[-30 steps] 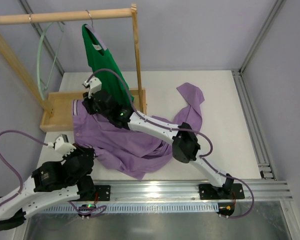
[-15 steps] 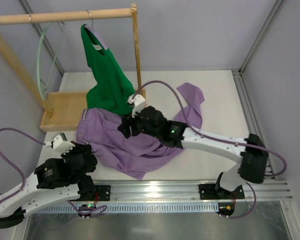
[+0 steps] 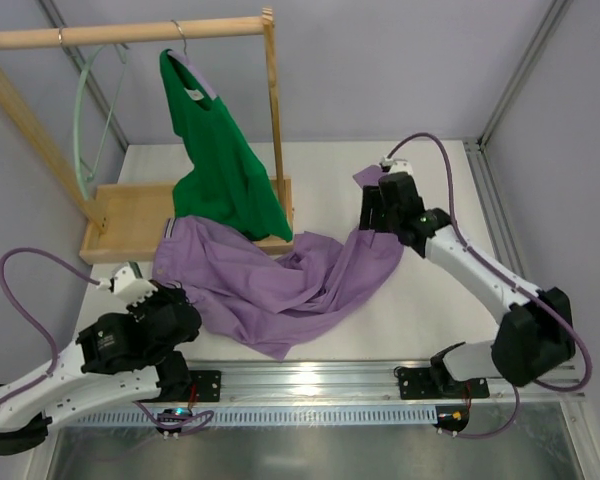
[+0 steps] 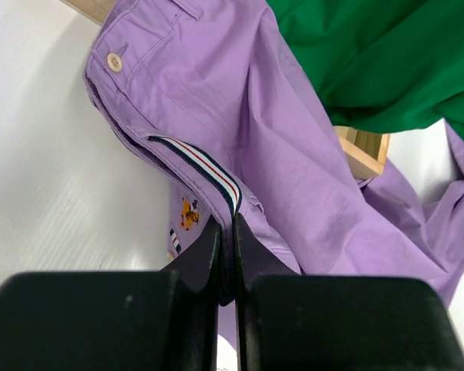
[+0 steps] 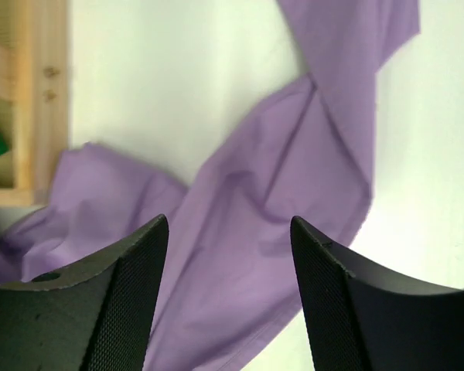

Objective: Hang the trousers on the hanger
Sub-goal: Fold the trousers

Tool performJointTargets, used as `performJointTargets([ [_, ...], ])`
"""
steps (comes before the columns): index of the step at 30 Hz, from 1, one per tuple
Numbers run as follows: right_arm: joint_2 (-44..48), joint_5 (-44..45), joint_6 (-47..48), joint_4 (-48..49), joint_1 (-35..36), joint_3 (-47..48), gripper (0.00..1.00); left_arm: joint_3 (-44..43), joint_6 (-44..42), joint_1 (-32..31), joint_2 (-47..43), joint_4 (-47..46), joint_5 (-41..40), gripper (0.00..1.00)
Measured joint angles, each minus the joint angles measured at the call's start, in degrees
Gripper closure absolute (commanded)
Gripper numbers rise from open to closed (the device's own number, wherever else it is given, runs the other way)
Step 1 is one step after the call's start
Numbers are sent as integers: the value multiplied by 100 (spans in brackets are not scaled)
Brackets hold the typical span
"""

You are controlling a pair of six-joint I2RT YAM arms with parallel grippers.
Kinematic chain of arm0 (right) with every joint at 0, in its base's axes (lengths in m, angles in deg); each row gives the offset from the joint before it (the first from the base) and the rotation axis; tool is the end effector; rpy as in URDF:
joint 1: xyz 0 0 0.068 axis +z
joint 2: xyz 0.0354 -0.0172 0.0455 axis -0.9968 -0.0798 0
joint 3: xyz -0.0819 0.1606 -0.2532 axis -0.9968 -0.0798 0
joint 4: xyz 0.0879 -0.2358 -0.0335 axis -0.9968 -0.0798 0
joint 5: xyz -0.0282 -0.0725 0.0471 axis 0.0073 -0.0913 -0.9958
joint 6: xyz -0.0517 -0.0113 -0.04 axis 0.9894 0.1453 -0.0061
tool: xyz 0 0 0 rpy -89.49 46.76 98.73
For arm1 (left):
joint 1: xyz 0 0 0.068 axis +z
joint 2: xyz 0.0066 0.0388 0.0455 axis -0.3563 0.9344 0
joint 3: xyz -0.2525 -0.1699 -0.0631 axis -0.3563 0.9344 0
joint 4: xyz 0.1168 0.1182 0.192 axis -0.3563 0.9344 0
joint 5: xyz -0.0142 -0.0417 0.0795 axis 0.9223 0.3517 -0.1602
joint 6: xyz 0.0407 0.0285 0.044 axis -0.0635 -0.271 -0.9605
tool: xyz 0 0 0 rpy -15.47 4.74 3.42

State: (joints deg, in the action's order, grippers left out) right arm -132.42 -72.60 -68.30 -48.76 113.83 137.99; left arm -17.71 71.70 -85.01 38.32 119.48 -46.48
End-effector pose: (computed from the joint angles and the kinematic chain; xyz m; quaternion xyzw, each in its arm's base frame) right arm 0.2595 0.1262 0.3205 -0.0150 0.8936 0.0809 0.4413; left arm 0.0447 0.0121 0.2879 -0.3128 0.7864 -0.1141 0.5203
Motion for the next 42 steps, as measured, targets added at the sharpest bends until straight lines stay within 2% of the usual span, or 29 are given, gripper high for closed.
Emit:
performJointTargets([
  [4, -1165, -387, 304, -505, -903, 962, 30, -4, -372, 17, 527, -284, 9, 100],
  [8, -2142, -479, 702, -804, -1255, 1818, 30, -142, -1110, 437, 1300, -855, 251, 100],
  [11, -2789, -527, 951, -1043, -1340, 2457, 30, -155, -1873, 1268, 1593, -1578, 833, 100],
  [16, -3915, -581, 1158, -1362, -1451, 3598, 32, -149, -2907, 3108, 1810, -2546, 2267, 100],
  [18, -4238, -525, 1200, -1427, -1475, 3845, 34, -151, -3189, 3630, 1908, -2708, 2638, 100],
  [20, -4476, -439, 1220, -1495, -1504, 3952, 34, -151, -3375, 3847, 1932, -2756, 2863, 100],
  [25, -4686, -221, 1220, -1705, -1569, 3954, 36, -151, -3567, 4155, 1725, -2776, 3204, 100],
  [28, -4695, -151, 1220, -1711, -1617, 3954, 56, -136, -3574, 4299, 1626, -2767, 3348, 100],
  [29, -4695, -133, 1211, -1703, -1633, 3954, 71, -111, -3574, 4332, 1615, -2769, 3392, 99],
  [32, -4695, -133, 1178, -1569, -1705, 3895, 96, -11, -3574, 4406, 1615, -2763, 3471, 99],
  [40, -4297, -153, 1021, -1458, -1978, 3748, 96, 46, -3576, 4553, 1502, -2747, 3526, 100],
  [41, -4135, -168, 1010, -1445, -2026, 3700, 94, 46, -3574, 4559, 1497, -2750, 3554, 99],
  [42, -3954, -219, 1001, -1416, -2055, 3639, 86, 48, -3574, 4562, 1493, -2752, 3582, 100],
])
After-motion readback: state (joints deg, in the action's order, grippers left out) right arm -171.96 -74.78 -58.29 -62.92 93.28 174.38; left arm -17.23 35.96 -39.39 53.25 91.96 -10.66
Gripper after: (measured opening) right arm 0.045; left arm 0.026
